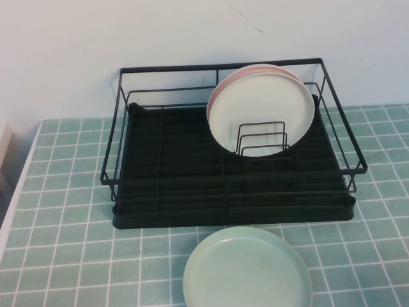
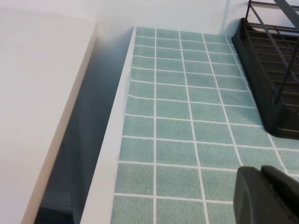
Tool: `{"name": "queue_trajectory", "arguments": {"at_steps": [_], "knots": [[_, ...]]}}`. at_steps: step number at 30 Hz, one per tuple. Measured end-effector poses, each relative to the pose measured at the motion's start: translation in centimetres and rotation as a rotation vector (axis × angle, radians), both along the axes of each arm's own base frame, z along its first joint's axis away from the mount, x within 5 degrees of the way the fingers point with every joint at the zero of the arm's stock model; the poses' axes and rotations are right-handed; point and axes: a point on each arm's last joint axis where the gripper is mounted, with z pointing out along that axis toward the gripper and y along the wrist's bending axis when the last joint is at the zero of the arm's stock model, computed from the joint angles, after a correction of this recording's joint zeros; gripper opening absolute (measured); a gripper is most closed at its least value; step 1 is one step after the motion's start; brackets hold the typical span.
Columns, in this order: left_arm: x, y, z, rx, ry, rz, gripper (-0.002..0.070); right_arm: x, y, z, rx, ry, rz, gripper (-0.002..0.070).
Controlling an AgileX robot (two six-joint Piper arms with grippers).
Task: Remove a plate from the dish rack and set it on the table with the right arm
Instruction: Grasp the plate from the shelf
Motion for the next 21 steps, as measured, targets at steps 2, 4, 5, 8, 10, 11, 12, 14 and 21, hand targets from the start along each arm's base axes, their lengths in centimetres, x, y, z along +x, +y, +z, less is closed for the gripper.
{"name": "queue_trajectory", "arguments": {"at_steps": [2,4,5,8,10,11,12,14,21], "knots": [[0.0,0.0,0.0,0.0,0.0,0.0,-0.0003,0.0,0.0,0.1,-0.016,-0.011,0.007,-0.0001],[0.0,0.0,0.0,0.0,0.0,0.0,-0.0003,0.0,0.1,0.1,-0.011,-0.016,0.014,-0.0001],[0.0,0.0,0.0,0.0,0.0,0.0,-0.0003,-0.1,0.2,0.3,-0.023,-0.019,0.024,-0.0001],[0.0,0.0,0.0,0.0,0.0,0.0,-0.0003,0.0,0.6,2.3,-0.149,-0.04,0.093,-0.0001],[0.0,0.0,0.0,0.0,0.0,0.0,-0.0003,0.4,0.8,4.8,-0.308,-0.066,0.163,-0.0001],[0.0,0.0,0.0,0.0,0.0,0.0,-0.0003,0.9,0.9,5.8,-0.392,-0.064,0.199,-0.0001],[0.0,0.0,0.0,0.0,0.0,0.0,-0.0003,1.3,1.0,7.2,-0.46,-0.076,0.236,-0.0001],[0.0,0.0,0.0,0.0,0.0,0.0,-0.0003,3.1,1.2,9.6,-0.62,-0.063,0.33,-0.0001],[0.0,0.0,0.0,0.0,0.0,0.0,-0.0003,10.4,1.8,16.3,-0.947,-0.112,0.664,-0.0001]]}}
